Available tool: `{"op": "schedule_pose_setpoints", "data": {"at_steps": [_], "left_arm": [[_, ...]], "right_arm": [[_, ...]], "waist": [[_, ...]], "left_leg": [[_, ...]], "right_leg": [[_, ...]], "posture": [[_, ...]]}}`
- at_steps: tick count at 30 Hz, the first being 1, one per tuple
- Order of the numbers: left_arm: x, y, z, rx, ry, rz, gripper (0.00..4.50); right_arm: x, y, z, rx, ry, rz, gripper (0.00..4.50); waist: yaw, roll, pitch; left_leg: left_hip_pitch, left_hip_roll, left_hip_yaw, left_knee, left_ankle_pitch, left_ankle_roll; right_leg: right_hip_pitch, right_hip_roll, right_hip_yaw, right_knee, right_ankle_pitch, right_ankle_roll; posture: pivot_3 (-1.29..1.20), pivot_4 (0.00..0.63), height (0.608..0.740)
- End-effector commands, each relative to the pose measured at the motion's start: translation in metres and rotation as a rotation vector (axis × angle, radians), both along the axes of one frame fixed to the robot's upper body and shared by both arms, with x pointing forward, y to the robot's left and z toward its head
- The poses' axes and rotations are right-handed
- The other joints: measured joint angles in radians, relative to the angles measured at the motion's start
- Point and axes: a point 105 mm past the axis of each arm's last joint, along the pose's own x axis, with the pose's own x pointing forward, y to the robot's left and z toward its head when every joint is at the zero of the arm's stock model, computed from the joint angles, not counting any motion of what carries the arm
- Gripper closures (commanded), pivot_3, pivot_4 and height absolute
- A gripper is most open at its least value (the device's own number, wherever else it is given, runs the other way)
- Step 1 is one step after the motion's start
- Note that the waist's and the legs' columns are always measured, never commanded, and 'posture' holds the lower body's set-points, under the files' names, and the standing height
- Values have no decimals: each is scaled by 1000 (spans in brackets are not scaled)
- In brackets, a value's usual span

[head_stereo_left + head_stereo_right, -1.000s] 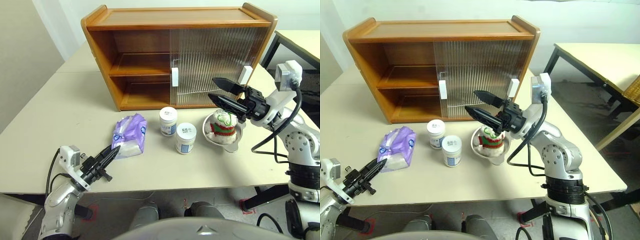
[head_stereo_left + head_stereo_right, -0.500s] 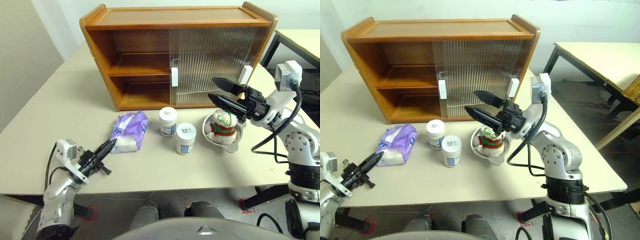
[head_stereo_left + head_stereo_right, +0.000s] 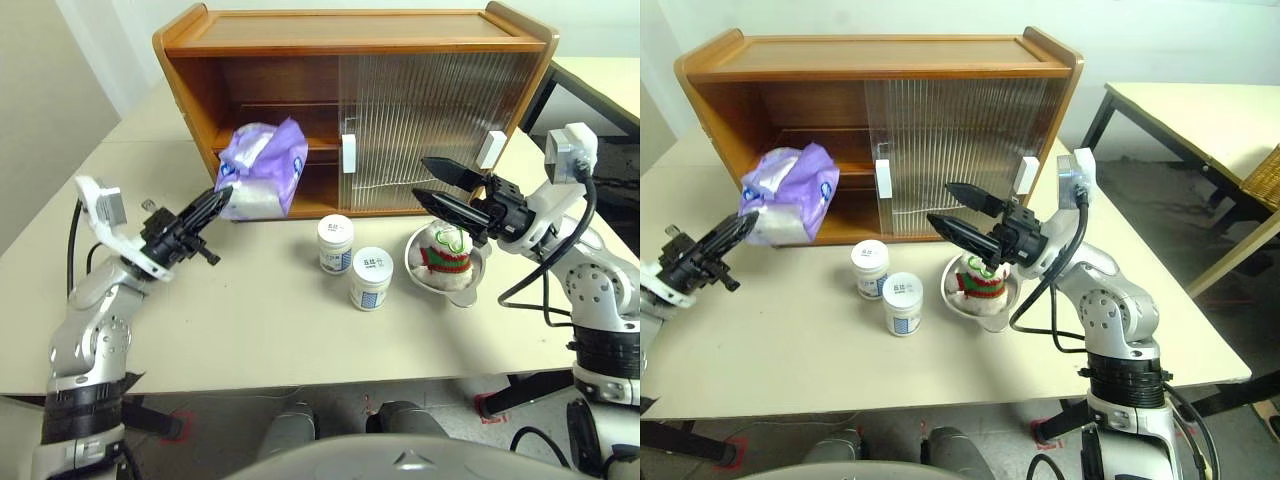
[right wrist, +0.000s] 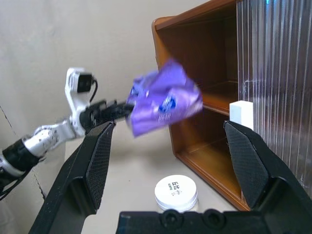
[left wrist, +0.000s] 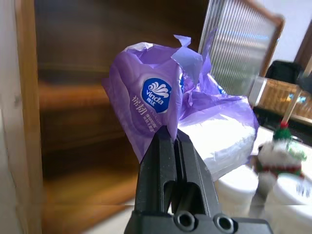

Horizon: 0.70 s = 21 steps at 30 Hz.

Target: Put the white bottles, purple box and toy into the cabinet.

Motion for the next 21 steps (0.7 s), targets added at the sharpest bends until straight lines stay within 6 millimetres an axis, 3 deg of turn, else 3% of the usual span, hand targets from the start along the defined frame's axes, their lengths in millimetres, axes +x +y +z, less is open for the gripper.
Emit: {"op": "schedule_pose_setpoints", "data": {"at_steps": [1, 8, 16, 21], "left_arm": [[9, -6, 19, -34, -3, 20, 4479], [46, -25, 41, -44, 26, 72, 4479], [89, -32, 43, -20, 91, 150, 4479], [103, -28, 41, 5, 98, 192, 4479]], "right_arm": [[0, 3, -1, -4, -1, 7, 0], [0, 4, -2, 3, -3, 4, 0], [-1, 3, -1, 10, -14, -14, 0], [-2, 2, -2, 12, -16, -26, 0]], "waist": [[0, 0, 1], [2, -3, 3], [0, -5, 4], [-4, -5, 4]], "left_leg": [[1, 0, 0, 0, 0, 0], [2, -1, 0, 3, 1, 0], [2, -1, 0, 6, 2, 1], [1, -1, 0, 6, 1, 2]], "right_leg": [[1, 0, 0, 0, -1, -1], [4, 0, 1, 0, -1, -3], [5, 0, 1, -1, 2, 1], [5, 0, 2, -4, 6, 6]], "posture": [[-74, 19, 740], [-82, 18, 740], [-107, 14, 740], [-121, 13, 740]]}}
